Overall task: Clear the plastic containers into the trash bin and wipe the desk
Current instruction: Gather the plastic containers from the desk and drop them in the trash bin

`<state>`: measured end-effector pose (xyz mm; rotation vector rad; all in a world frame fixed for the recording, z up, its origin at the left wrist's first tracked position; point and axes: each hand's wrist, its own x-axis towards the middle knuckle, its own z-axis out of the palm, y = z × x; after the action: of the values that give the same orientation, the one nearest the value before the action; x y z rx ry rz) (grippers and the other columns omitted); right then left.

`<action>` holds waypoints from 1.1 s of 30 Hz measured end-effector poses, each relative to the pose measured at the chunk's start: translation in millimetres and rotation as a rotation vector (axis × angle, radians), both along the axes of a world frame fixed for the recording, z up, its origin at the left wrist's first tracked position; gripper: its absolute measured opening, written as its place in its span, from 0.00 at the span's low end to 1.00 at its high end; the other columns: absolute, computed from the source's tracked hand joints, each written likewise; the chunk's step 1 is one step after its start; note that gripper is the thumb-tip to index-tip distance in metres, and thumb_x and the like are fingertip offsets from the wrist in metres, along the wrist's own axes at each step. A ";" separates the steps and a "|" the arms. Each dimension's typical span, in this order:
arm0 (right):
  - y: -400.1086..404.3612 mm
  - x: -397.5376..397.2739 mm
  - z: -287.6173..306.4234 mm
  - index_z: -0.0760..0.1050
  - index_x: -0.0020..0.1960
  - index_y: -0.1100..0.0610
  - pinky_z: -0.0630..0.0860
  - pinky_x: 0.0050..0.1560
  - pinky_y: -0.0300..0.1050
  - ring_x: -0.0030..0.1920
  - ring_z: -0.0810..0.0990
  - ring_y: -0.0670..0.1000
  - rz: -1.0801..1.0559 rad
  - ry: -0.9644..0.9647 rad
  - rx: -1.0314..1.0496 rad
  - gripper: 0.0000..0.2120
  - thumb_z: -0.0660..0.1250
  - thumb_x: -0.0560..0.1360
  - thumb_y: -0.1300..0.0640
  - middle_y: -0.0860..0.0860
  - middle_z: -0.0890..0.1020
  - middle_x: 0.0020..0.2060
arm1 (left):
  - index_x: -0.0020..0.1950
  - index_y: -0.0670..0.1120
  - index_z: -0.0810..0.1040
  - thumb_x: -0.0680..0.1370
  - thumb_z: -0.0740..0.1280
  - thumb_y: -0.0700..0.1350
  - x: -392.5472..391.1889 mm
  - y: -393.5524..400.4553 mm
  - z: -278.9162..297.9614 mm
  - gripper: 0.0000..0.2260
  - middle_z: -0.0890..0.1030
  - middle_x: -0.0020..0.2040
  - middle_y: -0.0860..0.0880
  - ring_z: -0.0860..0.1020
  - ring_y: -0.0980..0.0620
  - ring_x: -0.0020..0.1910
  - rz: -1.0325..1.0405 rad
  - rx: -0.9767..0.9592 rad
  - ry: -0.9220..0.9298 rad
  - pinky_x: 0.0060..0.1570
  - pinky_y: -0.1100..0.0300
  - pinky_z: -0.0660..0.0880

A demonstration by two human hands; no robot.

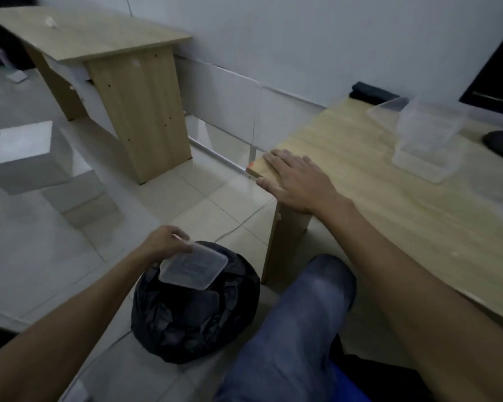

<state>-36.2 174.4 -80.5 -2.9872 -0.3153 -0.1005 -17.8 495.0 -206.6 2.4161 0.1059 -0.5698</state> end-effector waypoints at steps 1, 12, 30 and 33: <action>-0.5 0.2 -0.2 0.54 0.84 0.50 0.50 0.82 0.58 0.83 0.53 0.51 0.000 0.000 -0.001 0.34 0.49 0.84 0.33 0.48 0.57 0.83 | 0.60 0.45 0.82 0.72 0.80 0.50 -1.1 -2.2 -6.8 0.20 0.85 0.55 0.45 0.81 0.46 0.49 -0.036 0.066 0.000 0.50 0.56 0.76; 1.4 -4.3 6.6 0.57 0.83 0.51 0.52 0.82 0.56 0.82 0.57 0.52 0.000 -0.003 0.074 0.32 0.53 0.84 0.36 0.49 0.60 0.82 | 0.53 0.42 0.83 0.79 0.72 0.40 15.8 -56.2 27.8 0.04 0.87 0.41 0.46 0.86 0.50 0.43 -0.056 -0.255 -0.253 0.53 0.48 0.83; -168.2 -34.0 53.2 0.78 0.59 0.56 0.77 0.57 0.50 0.56 0.77 0.51 -0.634 -0.542 0.438 0.10 0.70 0.79 0.56 0.49 0.79 0.55 | 0.49 0.41 0.83 0.77 0.70 0.38 63.4 -308.6 194.7 0.03 0.86 0.41 0.46 0.87 0.50 0.42 -0.424 -0.523 -0.487 0.45 0.50 0.85; -203.3 -39.7 52.0 0.76 0.58 0.57 0.74 0.56 0.49 0.59 0.76 0.53 -0.827 -0.587 0.525 0.09 0.69 0.79 0.56 0.50 0.76 0.54 | 0.51 0.39 0.82 0.78 0.70 0.41 63.5 -355.5 191.5 0.05 0.85 0.44 0.44 0.87 0.48 0.43 -0.433 -0.556 -0.392 0.46 0.48 0.85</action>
<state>-75.9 -28.9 -28.4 -2.2984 0.7837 -0.9640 45.7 139.5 -15.0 1.9510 -0.6675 -0.2477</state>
